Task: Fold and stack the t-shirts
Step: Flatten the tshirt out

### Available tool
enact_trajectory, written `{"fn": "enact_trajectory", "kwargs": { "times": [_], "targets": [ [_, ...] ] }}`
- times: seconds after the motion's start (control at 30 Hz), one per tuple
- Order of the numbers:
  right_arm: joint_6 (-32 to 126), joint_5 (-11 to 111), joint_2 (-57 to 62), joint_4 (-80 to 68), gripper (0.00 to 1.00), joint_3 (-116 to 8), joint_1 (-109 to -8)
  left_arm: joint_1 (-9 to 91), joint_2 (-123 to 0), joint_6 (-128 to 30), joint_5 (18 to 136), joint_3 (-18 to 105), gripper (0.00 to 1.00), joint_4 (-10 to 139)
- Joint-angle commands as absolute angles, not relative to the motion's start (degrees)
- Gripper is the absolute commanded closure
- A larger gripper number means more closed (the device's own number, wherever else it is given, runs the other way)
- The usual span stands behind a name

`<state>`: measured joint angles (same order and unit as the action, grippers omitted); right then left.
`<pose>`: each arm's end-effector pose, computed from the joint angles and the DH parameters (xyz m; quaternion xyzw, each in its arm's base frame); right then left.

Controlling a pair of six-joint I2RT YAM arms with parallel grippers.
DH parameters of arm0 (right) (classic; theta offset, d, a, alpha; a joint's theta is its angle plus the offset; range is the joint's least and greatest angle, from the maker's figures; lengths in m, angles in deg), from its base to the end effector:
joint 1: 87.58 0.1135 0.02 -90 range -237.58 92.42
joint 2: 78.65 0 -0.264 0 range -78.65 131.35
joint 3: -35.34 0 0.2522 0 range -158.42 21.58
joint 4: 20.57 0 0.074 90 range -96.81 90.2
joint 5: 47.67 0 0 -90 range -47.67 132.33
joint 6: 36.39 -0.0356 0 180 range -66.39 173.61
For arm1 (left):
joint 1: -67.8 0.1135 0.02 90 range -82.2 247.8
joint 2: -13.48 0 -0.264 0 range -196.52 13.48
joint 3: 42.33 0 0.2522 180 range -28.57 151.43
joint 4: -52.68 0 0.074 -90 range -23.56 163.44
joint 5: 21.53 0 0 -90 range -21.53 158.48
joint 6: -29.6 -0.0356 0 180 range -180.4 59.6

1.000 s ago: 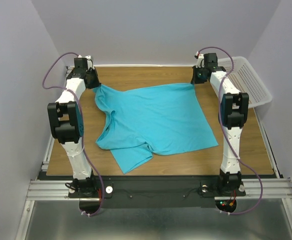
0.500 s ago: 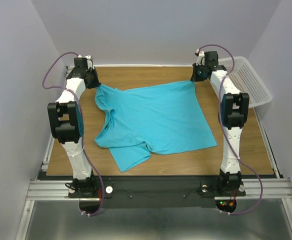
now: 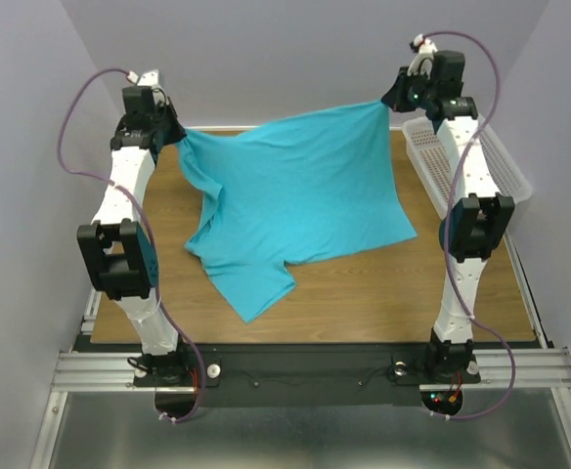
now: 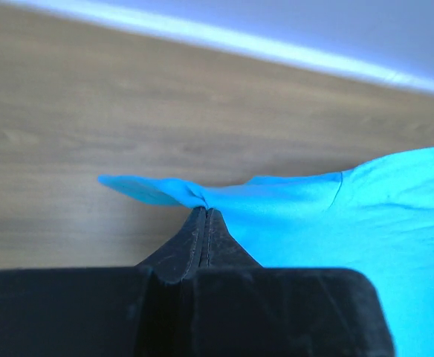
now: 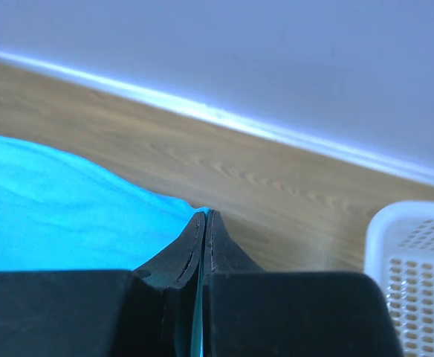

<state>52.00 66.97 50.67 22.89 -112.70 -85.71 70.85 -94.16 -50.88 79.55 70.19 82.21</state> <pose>0.5220 0.0319 0.3542 -0.1169 0.8225 0.1956 0.5211 0.4500 0.0171 0.3411 -0.0399 0.8385 -0.1115 0.5319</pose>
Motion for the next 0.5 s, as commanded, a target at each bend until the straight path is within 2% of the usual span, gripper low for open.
{"fn": "enact_trajectory", "kwargs": {
  "times": [0.0, 0.27, 0.47],
  "targets": [
    [49.48, 70.1, 40.99, 17.9, 0.99, -116.94, -87.32, 71.75, -82.17, -48.98, 78.06, 74.71, 1.0, 74.63],
    [46.58, 71.68, 28.77, 15.08, 0.99, -117.03, -91.88, 71.84, -67.06, -46.08, 76.21, 70.4, 1.0, 63.38],
    [41.13, 76.5, 23.75, 15.17, 1.0, -122.91, -96.28, 71.76, -57.55, -47.83, 71.55, 65.39, 1.0, 54.94]
  ]
}}
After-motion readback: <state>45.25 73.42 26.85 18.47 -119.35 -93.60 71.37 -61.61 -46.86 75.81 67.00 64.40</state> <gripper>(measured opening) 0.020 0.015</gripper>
